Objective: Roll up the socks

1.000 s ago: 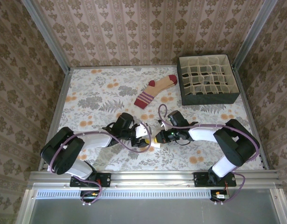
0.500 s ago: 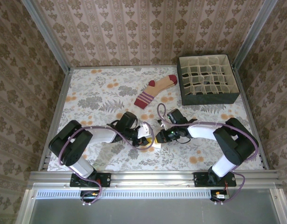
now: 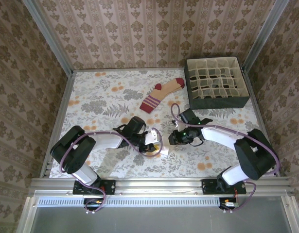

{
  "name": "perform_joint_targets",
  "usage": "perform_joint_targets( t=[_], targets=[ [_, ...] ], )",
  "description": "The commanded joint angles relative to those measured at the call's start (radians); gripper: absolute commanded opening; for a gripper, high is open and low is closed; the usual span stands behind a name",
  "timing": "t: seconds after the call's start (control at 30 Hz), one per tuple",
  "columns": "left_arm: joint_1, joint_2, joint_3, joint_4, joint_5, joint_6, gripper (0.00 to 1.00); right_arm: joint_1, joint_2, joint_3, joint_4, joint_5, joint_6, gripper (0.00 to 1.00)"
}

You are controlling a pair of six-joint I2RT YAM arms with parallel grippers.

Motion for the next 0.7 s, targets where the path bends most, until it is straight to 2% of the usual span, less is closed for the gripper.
perform_joint_targets(
  t=[0.0, 0.07, 0.23, 0.4, 0.53, 0.67],
  targets=[
    [-0.017, -0.010, -0.013, -0.088, -0.039, 0.032, 0.00, 0.006, 0.097, 0.040, -0.037, 0.035, 0.017, 0.20],
    [-0.021, -0.030, -0.027, -0.080, -0.024, 0.034, 0.00, 0.010, 0.159, 0.070, -0.049, 0.049, -0.003, 0.15],
    [-0.042, -0.081, -0.051, -0.067, 0.037, 0.030, 0.00, 0.010, 0.285, 0.169, -0.092, 0.079, -0.081, 0.10],
    [-0.042, -0.083, -0.041, -0.092, 0.017, -0.013, 0.00, 0.009, 0.365, 0.264, -0.126, 0.067, -0.145, 0.08],
    [0.007, -0.013, 0.016, -0.176, 0.003, -0.102, 0.00, 0.009, 0.359, 0.279, -0.132, 0.065, -0.160, 0.08],
    [0.036, 0.061, 0.059, -0.206, 0.035, -0.171, 0.00, 0.008, 0.294, 0.251, -0.101, 0.031, -0.179, 0.08]
  ],
)
